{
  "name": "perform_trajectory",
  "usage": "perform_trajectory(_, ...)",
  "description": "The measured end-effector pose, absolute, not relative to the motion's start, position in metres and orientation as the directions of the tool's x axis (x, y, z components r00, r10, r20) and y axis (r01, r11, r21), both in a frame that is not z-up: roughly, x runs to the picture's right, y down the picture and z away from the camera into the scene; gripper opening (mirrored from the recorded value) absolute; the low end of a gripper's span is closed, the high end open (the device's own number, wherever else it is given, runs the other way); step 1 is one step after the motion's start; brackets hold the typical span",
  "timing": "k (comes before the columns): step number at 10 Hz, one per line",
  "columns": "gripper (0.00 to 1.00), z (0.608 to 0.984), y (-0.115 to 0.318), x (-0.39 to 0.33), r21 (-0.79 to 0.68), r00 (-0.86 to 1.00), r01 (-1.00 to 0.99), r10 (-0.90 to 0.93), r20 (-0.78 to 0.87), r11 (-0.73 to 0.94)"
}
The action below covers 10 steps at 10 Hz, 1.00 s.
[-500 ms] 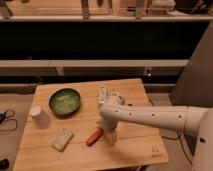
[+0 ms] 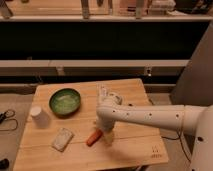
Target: Drag the pepper across the table
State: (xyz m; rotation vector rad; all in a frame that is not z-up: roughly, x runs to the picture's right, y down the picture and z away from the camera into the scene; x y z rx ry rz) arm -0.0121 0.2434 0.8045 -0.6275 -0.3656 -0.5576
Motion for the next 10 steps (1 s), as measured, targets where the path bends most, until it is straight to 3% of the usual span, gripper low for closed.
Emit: perform_trajectory(10, 0.80, 0.803, 0.246, -0.041, -0.413, 0.754, 0.639, -0.422, 0.504, 0.649)
